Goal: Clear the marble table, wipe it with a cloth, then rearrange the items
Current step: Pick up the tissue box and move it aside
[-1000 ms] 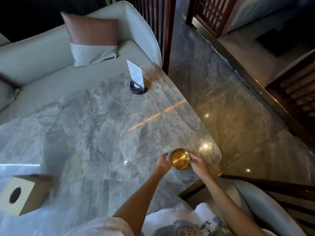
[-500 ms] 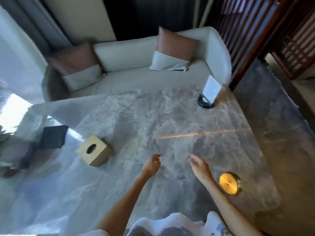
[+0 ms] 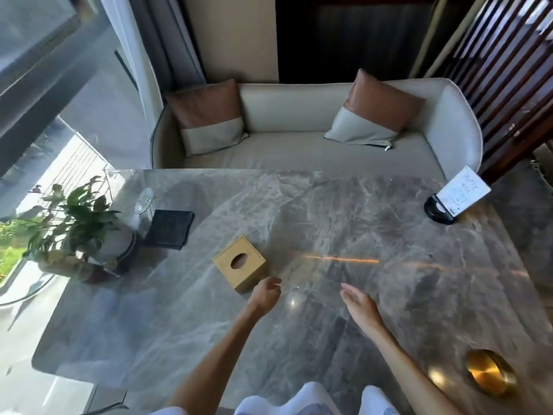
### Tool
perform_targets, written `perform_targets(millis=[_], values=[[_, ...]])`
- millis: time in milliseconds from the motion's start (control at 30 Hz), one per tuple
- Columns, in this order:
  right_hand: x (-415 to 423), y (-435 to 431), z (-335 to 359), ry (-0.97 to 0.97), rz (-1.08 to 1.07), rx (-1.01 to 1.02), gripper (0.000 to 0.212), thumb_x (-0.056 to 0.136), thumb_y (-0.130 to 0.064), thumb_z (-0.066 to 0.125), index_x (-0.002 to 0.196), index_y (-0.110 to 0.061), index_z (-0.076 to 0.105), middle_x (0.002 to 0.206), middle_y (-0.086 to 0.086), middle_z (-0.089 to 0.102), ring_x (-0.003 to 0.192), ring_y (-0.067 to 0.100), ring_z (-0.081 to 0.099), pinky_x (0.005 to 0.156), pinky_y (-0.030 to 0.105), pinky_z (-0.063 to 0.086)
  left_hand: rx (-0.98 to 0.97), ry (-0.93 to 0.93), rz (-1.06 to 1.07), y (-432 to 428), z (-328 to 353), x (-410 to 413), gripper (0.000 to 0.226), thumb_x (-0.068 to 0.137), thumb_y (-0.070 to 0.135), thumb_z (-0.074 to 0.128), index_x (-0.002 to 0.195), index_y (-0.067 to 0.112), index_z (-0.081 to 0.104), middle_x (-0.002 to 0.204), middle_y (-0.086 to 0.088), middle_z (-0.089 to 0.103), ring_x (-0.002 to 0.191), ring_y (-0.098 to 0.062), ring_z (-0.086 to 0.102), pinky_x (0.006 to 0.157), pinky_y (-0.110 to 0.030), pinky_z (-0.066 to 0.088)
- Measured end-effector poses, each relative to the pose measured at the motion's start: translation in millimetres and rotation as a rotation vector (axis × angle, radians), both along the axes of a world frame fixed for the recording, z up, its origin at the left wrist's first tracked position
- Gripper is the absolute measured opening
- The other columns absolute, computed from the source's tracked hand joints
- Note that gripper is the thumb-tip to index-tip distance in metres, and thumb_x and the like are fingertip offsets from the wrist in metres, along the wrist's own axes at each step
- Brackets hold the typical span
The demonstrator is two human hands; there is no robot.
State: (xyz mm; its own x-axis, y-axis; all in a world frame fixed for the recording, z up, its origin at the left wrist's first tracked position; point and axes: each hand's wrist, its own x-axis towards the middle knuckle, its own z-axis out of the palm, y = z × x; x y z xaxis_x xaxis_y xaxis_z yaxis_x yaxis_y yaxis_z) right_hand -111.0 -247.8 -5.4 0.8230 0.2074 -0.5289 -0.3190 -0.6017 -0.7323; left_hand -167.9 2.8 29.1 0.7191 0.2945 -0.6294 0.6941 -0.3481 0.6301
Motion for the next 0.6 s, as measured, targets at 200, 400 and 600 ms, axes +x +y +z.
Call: perform_targets(millis=[200,400,600], values=[[16.4,70.2,11.3,0.013,0.097,-0.018,0.039,0.1,-0.029,0.051,0.135,-0.013,0.055,0.136,0.002,0.059,0.127,0.017,0.054,0.095,0.02,0.038,0.103,-0.197,0.227,50.3,8.5,-0.1,0.031,0.083,0.007,0.047,0.107,0.012,0.067,0.104,0.0,0.068,0.097,-0.018,0.062,0.083,-0.03,0.05],[39.8,166.4,14.2,0.074,0.247,-0.025,0.056,0.098,-0.038,0.052,0.147,-0.017,0.04,0.15,0.004,0.046,0.133,0.022,0.05,0.108,0.032,0.039,0.199,-0.07,0.383,107.1,-4.5,2.6,0.063,0.091,0.019,0.05,0.147,0.004,0.025,0.145,-0.02,0.04,0.128,-0.037,0.044,0.103,-0.042,0.041],[51.9,240.0,9.0,0.196,0.333,-0.092,0.066,0.098,-0.043,0.05,0.154,-0.018,0.024,0.159,0.003,0.028,0.146,0.023,0.029,0.115,0.033,0.027,-0.094,0.016,0.511,137.1,-42.2,7.7,0.061,0.086,0.033,0.052,0.136,0.003,0.033,0.13,-0.015,0.053,0.117,-0.034,0.054,0.089,-0.039,0.049]])
